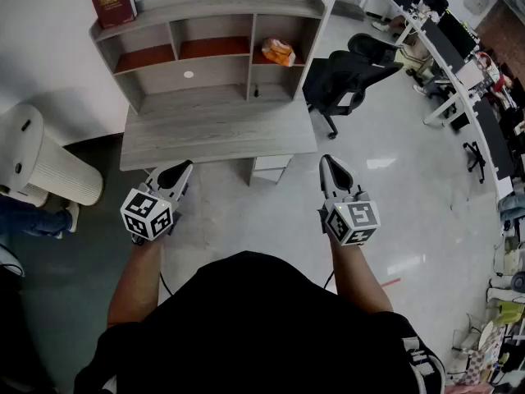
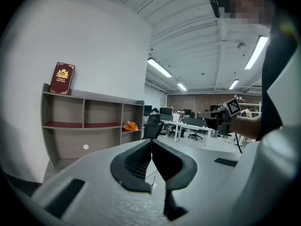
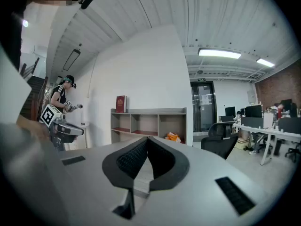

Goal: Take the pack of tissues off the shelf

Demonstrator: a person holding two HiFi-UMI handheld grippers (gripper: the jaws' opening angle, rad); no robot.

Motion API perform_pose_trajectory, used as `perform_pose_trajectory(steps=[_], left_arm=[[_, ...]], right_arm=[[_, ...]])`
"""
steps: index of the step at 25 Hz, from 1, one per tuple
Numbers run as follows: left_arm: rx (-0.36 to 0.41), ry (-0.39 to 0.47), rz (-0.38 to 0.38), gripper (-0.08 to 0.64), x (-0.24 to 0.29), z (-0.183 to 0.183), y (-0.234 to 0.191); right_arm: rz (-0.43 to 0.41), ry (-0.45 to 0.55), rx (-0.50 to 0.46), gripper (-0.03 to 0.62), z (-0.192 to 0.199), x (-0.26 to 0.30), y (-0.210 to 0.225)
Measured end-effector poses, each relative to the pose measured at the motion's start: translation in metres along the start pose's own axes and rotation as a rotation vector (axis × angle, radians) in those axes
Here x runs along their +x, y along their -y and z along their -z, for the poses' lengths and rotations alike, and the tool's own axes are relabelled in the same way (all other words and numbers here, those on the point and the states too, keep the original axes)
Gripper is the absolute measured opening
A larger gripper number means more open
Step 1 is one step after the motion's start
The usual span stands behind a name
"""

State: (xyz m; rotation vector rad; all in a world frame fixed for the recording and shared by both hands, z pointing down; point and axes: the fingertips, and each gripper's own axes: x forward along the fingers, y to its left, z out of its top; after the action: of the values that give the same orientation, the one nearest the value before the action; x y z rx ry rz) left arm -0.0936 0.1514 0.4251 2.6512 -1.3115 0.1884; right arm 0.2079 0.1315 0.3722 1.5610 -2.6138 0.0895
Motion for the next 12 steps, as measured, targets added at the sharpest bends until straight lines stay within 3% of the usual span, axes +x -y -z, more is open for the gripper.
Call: perform_pose_trajectory(steps=[12], left_arm=[[0.005, -0.008, -0.009, 0.018, 0.023, -0.005, 0.018]], right_arm=[[-0.005, -0.009, 0.022, 0.012, 0.010, -0.005, 0.034]])
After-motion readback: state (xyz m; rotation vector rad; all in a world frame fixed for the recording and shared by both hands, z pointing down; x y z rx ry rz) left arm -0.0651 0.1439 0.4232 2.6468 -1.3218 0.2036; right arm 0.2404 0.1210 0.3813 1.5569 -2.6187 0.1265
